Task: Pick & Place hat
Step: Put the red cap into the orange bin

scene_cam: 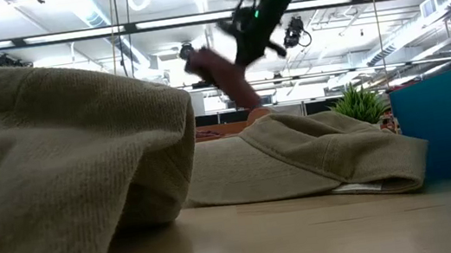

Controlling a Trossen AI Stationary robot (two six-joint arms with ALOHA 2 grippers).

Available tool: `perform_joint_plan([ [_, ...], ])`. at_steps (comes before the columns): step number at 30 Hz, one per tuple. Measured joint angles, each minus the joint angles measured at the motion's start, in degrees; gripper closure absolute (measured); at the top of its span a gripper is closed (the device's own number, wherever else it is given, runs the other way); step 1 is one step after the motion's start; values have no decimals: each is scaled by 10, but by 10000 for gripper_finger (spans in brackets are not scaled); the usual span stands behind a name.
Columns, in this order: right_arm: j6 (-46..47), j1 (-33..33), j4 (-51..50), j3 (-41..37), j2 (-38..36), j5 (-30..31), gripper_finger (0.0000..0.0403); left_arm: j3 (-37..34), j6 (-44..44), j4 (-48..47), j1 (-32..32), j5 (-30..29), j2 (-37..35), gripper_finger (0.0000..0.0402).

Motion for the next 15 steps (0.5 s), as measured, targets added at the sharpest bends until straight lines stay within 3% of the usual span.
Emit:
perform_joint_plan([
  [15,-7,-11,34,1,160,14,390,0,5,-1,0,0,0,399],
])
